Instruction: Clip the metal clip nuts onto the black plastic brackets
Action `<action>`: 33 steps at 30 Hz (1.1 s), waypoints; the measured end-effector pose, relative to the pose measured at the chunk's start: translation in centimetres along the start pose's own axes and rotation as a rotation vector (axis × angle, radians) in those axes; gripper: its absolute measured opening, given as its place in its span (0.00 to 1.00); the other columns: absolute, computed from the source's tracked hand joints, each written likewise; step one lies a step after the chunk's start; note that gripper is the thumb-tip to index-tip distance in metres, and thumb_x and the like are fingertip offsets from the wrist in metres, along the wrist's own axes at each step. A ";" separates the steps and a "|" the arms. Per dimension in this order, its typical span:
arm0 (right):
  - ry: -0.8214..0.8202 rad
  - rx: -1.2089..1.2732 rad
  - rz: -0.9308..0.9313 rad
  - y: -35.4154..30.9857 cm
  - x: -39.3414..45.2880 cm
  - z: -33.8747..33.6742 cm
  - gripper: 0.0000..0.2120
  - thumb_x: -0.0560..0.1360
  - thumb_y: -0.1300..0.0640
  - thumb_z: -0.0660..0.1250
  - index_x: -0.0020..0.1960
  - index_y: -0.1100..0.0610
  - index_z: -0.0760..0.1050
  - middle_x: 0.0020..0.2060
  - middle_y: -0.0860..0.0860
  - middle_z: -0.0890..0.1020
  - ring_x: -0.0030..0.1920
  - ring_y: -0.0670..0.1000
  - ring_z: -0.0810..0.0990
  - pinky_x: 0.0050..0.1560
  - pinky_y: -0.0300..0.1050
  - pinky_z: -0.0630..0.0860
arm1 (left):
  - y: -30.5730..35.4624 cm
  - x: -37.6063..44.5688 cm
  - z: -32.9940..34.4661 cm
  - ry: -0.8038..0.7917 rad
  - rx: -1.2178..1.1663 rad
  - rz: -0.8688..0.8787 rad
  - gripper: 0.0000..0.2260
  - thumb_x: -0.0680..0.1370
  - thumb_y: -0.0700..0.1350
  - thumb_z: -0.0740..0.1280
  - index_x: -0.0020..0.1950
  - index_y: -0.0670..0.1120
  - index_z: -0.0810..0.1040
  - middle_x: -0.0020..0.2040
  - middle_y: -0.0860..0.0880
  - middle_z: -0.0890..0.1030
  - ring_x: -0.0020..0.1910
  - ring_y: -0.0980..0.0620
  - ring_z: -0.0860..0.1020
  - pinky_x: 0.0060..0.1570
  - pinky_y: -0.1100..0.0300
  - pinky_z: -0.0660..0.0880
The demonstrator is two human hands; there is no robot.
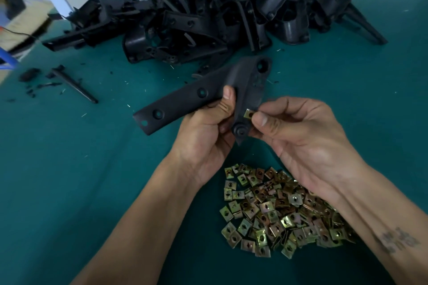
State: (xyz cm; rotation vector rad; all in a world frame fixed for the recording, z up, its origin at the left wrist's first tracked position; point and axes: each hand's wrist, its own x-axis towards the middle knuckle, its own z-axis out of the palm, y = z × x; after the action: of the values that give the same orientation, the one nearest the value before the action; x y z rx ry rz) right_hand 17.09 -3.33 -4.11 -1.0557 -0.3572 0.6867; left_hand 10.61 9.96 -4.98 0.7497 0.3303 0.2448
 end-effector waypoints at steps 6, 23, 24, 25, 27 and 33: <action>-0.156 -0.280 -0.069 -0.9 0.2 -1.4 0.15 0.55 0.60 0.79 0.39 0.65 0.82 0.43 0.62 0.85 0.48 0.64 0.81 0.58 0.66 0.77 | 0.5 -0.7 -0.2 -0.221 0.005 -0.168 0.11 0.70 0.47 0.72 0.48 0.43 0.87 0.49 0.47 0.86 0.47 0.52 0.85 0.43 0.60 0.82; -0.325 -1.092 0.054 -5.2 -0.8 -7.1 0.06 0.68 0.52 0.78 0.44 0.46 0.85 0.38 0.52 0.81 0.38 0.56 0.78 0.42 0.58 0.76 | 0.9 0.0 -1.1 -0.041 0.162 -0.137 0.08 0.72 0.51 0.71 0.34 0.51 0.81 0.27 0.56 0.69 0.20 0.58 0.61 0.24 0.69 0.57; -0.362 -1.128 0.116 -5.5 -0.9 -7.4 0.07 0.69 0.56 0.79 0.43 0.45 0.86 0.38 0.51 0.81 0.37 0.55 0.77 0.40 0.56 0.75 | 1.1 0.0 -1.2 -0.049 0.132 -0.133 0.08 0.73 0.51 0.70 0.34 0.52 0.81 0.27 0.56 0.68 0.20 0.58 0.60 0.23 0.69 0.57; -0.389 -1.150 0.162 -5.6 -1.0 -7.4 0.10 0.70 0.59 0.79 0.43 0.44 0.86 0.38 0.48 0.81 0.35 0.52 0.77 0.37 0.52 0.75 | 1.2 0.0 -1.2 -0.055 0.105 -0.126 0.08 0.74 0.51 0.69 0.34 0.53 0.80 0.27 0.56 0.68 0.20 0.58 0.59 0.23 0.68 0.56; -0.419 -1.183 0.206 -5.4 -1.0 -7.0 0.12 0.71 0.60 0.79 0.44 0.43 0.86 0.35 0.44 0.80 0.32 0.44 0.74 0.34 0.42 0.73 | 1.2 0.0 -1.2 -0.052 0.088 -0.112 0.08 0.74 0.50 0.68 0.35 0.53 0.80 0.28 0.55 0.67 0.21 0.57 0.58 0.23 0.67 0.56; -0.415 -1.236 0.180 -4.6 -1.0 -6.5 0.08 0.72 0.56 0.78 0.41 0.45 0.81 0.32 0.43 0.79 0.31 0.41 0.73 0.33 0.38 0.72 | 0.8 0.2 -1.2 -0.070 0.105 -0.115 0.10 0.78 0.50 0.67 0.37 0.52 0.77 0.29 0.55 0.67 0.22 0.58 0.59 0.23 0.67 0.61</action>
State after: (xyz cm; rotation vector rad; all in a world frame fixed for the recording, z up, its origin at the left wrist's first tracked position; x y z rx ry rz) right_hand 21.69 -9.85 -2.96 -2.1280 -1.1396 0.8505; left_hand 10.25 11.27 -5.27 0.8379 0.3203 0.0934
